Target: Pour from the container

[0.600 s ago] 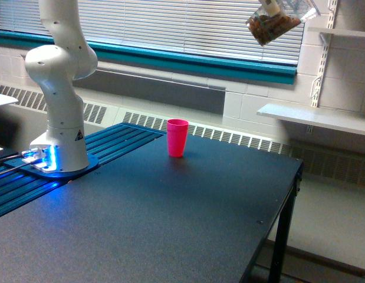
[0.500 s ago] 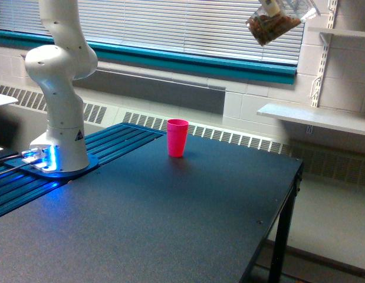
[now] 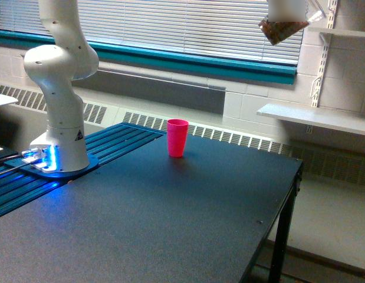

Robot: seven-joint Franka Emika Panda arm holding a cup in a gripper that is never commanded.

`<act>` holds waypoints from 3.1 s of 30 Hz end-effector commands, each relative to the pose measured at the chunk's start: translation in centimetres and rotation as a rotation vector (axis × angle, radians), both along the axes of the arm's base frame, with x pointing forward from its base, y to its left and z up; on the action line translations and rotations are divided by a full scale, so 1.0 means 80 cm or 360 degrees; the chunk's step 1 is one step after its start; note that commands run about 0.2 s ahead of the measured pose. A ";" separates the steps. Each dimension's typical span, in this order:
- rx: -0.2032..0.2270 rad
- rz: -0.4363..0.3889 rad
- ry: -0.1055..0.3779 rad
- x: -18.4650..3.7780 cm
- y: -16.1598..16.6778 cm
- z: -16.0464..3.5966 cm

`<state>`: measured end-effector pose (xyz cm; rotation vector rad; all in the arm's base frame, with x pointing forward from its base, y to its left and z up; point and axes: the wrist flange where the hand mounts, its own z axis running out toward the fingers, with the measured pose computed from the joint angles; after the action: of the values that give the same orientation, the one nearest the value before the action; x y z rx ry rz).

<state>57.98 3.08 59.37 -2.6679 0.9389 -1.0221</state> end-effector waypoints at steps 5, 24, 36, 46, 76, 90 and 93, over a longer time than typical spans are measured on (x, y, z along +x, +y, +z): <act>0.0041 -0.0087 0.0005 -0.046 0.032 0.003; -0.0008 -0.0133 0.0140 -0.166 0.086 -0.051; -0.0005 -0.0157 0.0230 -0.220 0.129 -0.086; -0.0050 -0.0119 0.0323 -0.267 0.154 -0.110; -0.0029 -0.0067 0.0589 -0.370 0.216 -0.201; 0.0003 -0.0082 0.0683 -0.405 0.247 -0.240; 0.0006 -0.0078 0.0703 -0.412 0.255 -0.247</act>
<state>26.00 22.26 40.28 -2.9524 1.0497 -0.4546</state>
